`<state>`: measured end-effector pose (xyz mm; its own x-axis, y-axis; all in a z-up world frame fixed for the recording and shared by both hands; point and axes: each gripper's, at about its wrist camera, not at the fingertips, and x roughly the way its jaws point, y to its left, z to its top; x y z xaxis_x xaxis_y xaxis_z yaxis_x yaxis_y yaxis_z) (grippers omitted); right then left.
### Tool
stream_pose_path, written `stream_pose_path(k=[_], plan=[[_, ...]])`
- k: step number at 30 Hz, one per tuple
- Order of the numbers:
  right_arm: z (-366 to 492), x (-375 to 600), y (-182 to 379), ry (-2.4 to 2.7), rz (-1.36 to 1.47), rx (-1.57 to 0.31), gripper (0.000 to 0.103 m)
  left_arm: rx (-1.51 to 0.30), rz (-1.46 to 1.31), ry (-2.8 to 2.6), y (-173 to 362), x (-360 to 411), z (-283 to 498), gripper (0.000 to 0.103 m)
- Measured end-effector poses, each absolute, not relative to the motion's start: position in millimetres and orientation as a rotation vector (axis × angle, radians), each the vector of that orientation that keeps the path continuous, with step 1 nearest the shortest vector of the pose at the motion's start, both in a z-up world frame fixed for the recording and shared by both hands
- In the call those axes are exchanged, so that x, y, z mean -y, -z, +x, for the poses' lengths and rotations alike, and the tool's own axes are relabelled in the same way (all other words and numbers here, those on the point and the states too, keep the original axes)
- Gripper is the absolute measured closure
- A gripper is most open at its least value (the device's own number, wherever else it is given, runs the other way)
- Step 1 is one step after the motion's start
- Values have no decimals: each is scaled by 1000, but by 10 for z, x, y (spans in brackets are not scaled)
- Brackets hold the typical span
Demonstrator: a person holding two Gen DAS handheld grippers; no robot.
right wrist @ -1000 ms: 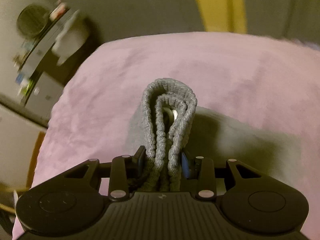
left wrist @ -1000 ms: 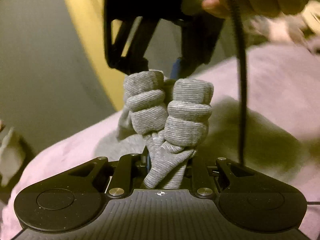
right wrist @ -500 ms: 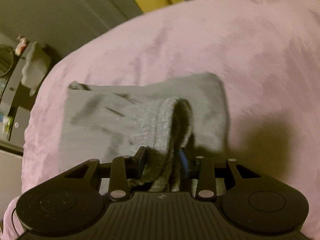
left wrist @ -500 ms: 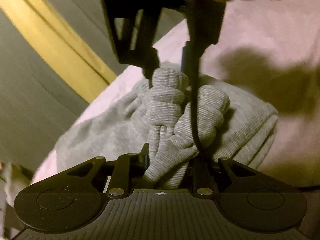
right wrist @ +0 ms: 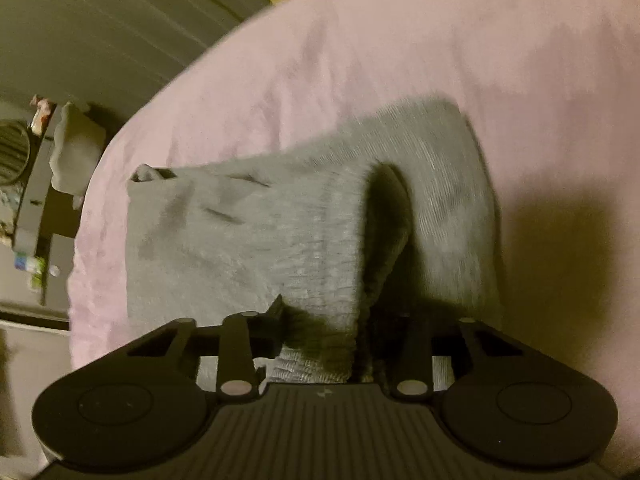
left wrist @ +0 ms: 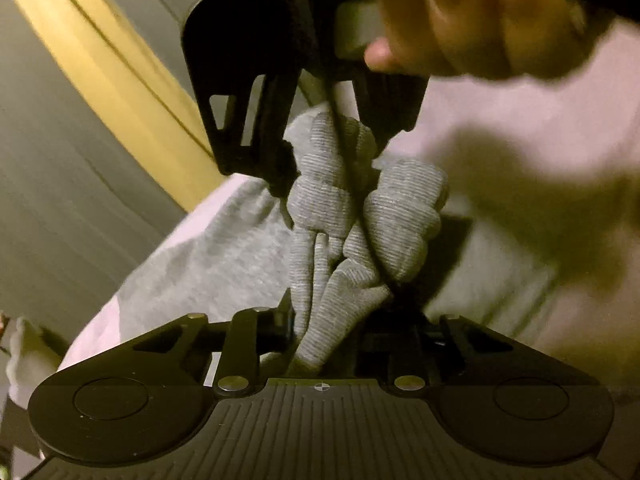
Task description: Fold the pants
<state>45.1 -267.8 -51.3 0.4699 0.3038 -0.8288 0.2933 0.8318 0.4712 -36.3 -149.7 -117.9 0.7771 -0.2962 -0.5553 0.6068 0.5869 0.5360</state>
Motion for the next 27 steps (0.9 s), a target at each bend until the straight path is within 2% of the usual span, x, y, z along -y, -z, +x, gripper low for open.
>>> stream_pose_path(k=[2, 3, 4, 6, 7, 10, 12, 13, 14, 17, 20, 22, 25, 27], plan=[[368, 2630, 295, 10, 539, -1014, 67, -431, 744, 544, 1146, 1553, -335, 70], [341, 2613, 209, 5, 507, -983, 67, -449, 719, 557, 1155, 1574, -314, 61], [318, 2606, 148, -3, 471, -955, 67, -496, 675, 586, 1194, 1598, -272, 57], [310, 2624, 152, 1, 405, -939, 67, -603, 642, 621, 1342, 1613, -168, 55], [340, 2644, 242, 28, 371, -962, 65, -595, 652, 619, 1375, 1615, -182, 55], [418, 2712, 586, 89, 345, -1050, 54, -532, 710, 662, 1308, 1526, -279, 53], [390, 2778, 514, 72, 398, -1040, 46, -524, 687, 726, 1183, 1371, -422, 47], [370, 2807, 446, 78, 405, -1036, 37, -514, 685, 741, 1135, 1290, -490, 46], [332, 2838, 361, 98, 404, -1027, 32, -490, 675, 750, 1019, 1205, -510, 42], [174, 2853, 26, 138, 372, -943, 31, -429, 584, 709, 754, 1065, -544, 20], [103, 2764, -288, 176, 302, -851, 28, -422, 499, 592, 588, 921, -303, 19], [205, 2669, -403, 116, 313, -810, 28, -471, 467, 537, 658, 828, -237, 20], [477, 2452, -305, -14, 364, -882, 28, -667, 479, 542, 916, 738, 9, 36], [616, 2367, -140, -29, 380, -928, 28, -794, 420, 572, 1102, 621, 94, 37]])
